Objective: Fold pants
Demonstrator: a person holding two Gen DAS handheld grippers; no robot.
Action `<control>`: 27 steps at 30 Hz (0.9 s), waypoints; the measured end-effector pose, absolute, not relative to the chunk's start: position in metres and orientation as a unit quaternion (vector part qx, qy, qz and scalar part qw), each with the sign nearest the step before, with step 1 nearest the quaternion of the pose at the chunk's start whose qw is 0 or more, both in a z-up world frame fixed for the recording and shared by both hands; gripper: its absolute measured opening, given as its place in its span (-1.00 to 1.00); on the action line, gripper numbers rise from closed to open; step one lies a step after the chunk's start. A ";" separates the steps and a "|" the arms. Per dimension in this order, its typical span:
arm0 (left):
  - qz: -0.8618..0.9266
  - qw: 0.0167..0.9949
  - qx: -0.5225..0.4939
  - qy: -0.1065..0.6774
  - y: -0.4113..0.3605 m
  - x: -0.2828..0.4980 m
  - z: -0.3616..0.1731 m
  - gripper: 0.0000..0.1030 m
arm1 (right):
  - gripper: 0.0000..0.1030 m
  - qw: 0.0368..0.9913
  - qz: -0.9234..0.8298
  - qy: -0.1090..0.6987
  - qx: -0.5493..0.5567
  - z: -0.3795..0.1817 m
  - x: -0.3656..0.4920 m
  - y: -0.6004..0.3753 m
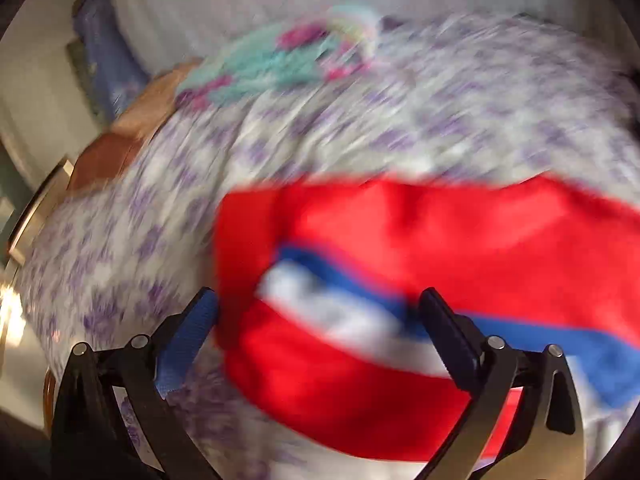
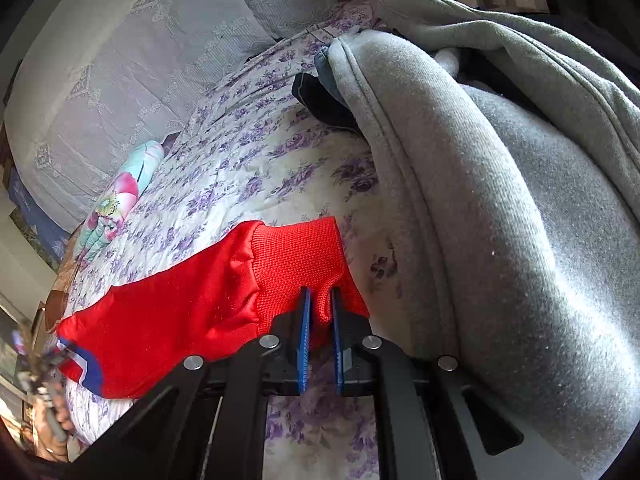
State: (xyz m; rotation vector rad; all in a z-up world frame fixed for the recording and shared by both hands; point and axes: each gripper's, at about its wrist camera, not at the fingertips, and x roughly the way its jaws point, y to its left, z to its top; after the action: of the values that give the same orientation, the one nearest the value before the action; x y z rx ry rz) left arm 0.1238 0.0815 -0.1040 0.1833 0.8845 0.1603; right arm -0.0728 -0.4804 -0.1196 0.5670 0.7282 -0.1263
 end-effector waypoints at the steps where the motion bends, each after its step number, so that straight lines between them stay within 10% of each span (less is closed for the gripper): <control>1: 0.041 0.895 0.007 0.444 0.111 0.124 -0.110 0.92 | -0.79 0.893 -0.059 0.350 0.276 -0.120 -0.074 -0.481; 11: 0.073 0.926 -0.029 0.368 0.136 0.079 -0.043 0.92 | 0.21 0.909 -0.085 0.305 0.271 -0.095 -0.107 -0.458; 15: 0.029 0.947 -0.025 0.320 0.120 0.066 -0.005 0.90 | 0.29 0.900 -0.066 0.314 0.295 -0.103 -0.108 -0.458; 23: 0.026 0.888 0.082 0.453 0.053 0.144 -0.107 0.92 | 0.70 0.874 -0.053 0.307 0.374 -0.117 -0.082 -0.474; 25: 0.018 0.898 0.063 0.434 0.061 0.141 -0.104 0.92 | 0.67 0.876 -0.037 0.305 0.373 -0.114 -0.075 -0.468; 27: 0.013 0.900 0.058 0.431 0.062 0.138 -0.099 0.92 | -0.18 0.886 -0.027 0.301 0.351 -0.110 -0.070 -0.459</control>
State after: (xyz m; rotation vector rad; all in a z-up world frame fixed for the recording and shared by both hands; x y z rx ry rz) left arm 0.1384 0.0616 -0.0995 0.1200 0.8927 0.0260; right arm -0.0702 -0.4593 -0.1100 0.7309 0.6269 -0.0561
